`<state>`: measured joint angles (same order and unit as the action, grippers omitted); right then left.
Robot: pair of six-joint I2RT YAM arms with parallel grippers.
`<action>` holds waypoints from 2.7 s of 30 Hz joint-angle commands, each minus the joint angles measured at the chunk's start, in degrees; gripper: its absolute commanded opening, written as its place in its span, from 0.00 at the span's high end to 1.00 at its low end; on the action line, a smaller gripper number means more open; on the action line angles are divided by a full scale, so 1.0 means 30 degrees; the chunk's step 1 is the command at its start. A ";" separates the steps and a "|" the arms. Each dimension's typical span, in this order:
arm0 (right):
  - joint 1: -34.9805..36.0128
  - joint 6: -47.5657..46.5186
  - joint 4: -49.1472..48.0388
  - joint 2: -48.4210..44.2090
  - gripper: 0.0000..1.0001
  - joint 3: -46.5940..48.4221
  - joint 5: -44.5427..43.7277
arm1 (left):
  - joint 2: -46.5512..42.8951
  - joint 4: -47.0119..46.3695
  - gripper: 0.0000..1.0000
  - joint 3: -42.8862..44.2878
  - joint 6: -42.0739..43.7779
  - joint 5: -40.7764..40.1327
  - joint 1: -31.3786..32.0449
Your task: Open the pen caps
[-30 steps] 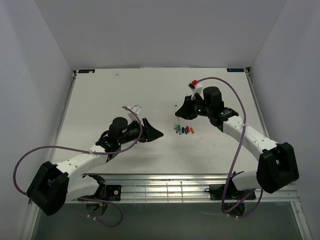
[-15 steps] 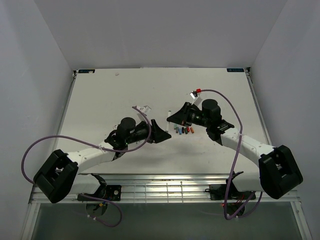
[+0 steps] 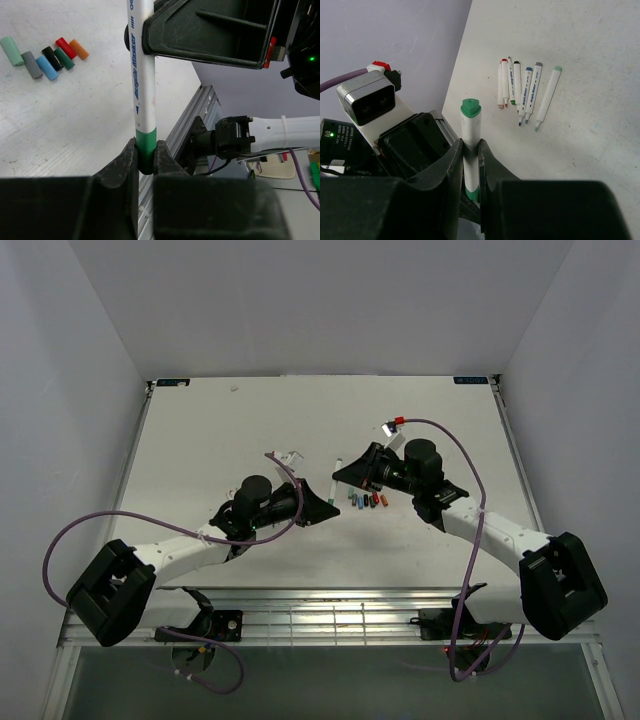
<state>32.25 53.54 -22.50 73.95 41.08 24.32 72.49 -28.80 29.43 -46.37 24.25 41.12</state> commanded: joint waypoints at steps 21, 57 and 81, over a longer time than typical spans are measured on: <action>0.1057 -0.4137 -0.1518 -0.2004 0.10 -0.0480 0.0391 | -0.1077 -0.0567 1.00 -0.0025 -0.0012 -0.0056 0.0120; 0.0854 -0.1381 -0.2669 0.3412 0.92 0.4143 0.0333 | -0.2687 -0.0802 1.00 -0.2423 -0.0363 0.1642 0.0120; -0.2368 -0.6389 0.5740 0.1755 0.92 0.6909 -0.1982 | 0.0498 0.3856 1.00 0.0288 -0.0043 -0.1899 0.0179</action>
<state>26.57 39.88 -8.71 87.11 63.83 21.69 68.53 -22.24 24.12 -49.54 22.46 41.65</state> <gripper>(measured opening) 0.220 0.163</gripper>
